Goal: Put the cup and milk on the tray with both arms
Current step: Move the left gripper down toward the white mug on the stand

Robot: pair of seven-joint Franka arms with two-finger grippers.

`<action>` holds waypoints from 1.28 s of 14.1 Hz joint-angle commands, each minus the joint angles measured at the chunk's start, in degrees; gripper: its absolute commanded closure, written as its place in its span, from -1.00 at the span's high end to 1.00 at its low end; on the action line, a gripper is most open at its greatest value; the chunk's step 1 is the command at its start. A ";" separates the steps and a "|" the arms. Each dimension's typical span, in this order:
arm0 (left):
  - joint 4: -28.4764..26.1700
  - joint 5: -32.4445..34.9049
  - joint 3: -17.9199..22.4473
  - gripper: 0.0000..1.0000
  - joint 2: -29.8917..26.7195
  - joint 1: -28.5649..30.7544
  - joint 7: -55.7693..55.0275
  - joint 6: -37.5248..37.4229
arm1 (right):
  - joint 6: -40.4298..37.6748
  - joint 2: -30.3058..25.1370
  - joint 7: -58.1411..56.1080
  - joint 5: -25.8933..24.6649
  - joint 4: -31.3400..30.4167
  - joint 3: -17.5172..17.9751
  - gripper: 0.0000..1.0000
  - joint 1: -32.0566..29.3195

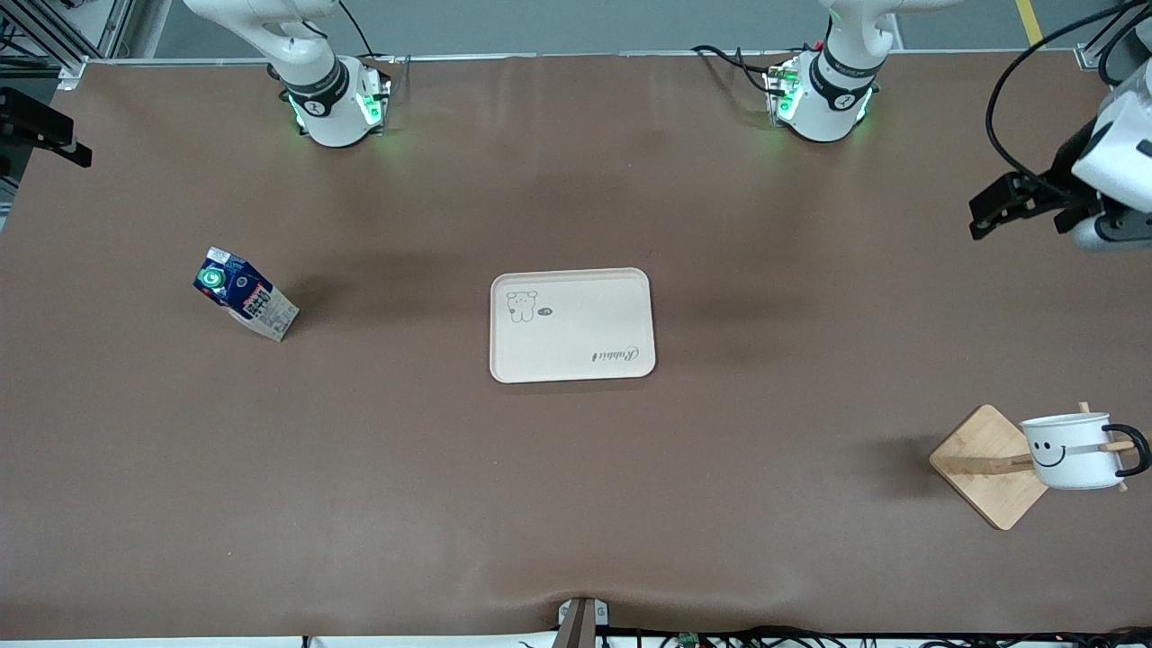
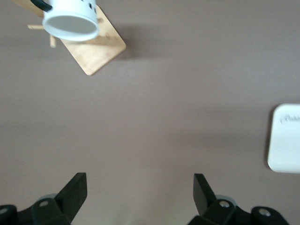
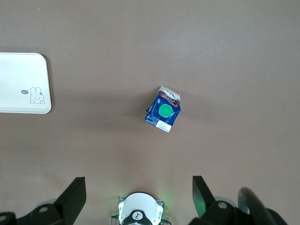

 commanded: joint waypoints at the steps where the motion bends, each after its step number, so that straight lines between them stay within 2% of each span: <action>1: -4.50 1.90 -0.30 1.00 -0.19 1.25 -6.00 6.42 | 0.50 -0.44 0.38 -0.58 -0.79 0.91 1.00 -0.81; 4: -11.71 1.99 -0.30 1.00 -0.63 4.58 -9.46 18.45 | 0.76 -0.27 0.38 -0.58 -0.79 0.82 1.00 -0.73; 7: -18.13 2.08 -0.39 1.00 -0.46 8.02 -9.55 33.82 | 0.68 0.09 0.38 -0.58 -0.70 0.82 1.00 -0.64; 10: -23.23 2.17 -0.30 1.00 1.81 10.13 -9.55 48.67 | 0.50 0.09 0.38 -0.58 -0.70 0.91 1.00 -0.64; 14: -23.07 2.26 -0.39 1.00 9.10 12.07 -9.46 61.62 | 0.68 0.26 0.47 -0.58 -0.70 0.91 1.00 -0.73; 18: -22.46 2.26 -0.21 0.96 13.68 12.07 -8.85 68.58 | 0.68 0.61 0.47 -0.58 -0.70 0.91 1.00 -0.81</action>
